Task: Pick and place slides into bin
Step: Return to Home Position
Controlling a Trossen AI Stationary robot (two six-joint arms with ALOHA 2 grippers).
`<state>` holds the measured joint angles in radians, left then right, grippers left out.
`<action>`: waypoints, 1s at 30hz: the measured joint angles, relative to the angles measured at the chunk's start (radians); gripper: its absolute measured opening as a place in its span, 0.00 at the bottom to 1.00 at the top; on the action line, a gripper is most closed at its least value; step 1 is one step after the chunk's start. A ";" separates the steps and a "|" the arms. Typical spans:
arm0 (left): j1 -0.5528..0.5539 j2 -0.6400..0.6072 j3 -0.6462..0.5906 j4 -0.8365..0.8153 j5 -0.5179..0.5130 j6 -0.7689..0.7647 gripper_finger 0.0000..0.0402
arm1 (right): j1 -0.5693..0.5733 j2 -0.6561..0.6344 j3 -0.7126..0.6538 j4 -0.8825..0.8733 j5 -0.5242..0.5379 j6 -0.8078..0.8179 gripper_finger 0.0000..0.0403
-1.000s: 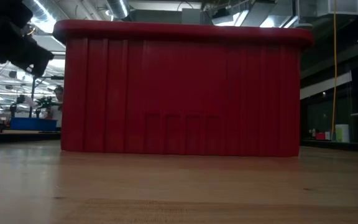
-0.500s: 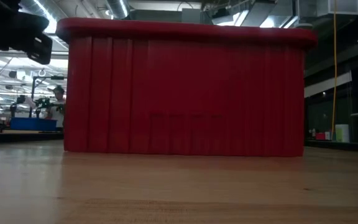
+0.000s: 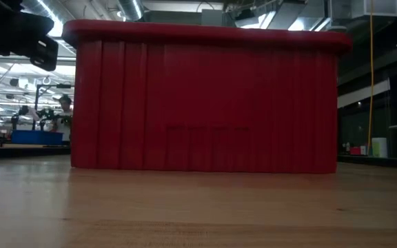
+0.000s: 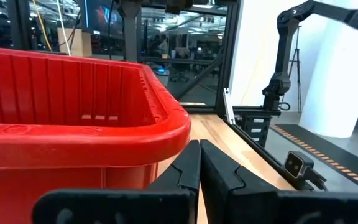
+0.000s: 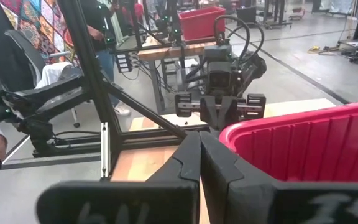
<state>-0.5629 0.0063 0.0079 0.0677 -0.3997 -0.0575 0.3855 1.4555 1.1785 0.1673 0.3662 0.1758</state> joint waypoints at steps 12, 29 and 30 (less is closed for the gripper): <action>-0.001 0.025 0.000 0.004 -0.100 -0.018 0.00 | 0.018 -0.097 -0.396 0.458 0.000 0.077 0.02; 0.000 0.024 0.000 0.004 -0.103 -0.025 0.00 | 0.027 -0.433 -0.832 0.621 0.007 0.002 0.02; 0.000 0.024 0.000 0.005 -0.103 -0.025 0.00 | 0.027 -0.468 -0.860 0.622 0.006 0.002 0.02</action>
<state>-0.5629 0.0307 0.0082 0.0723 -0.5030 -0.0830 0.4129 0.9878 0.3187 0.7892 0.3725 0.1775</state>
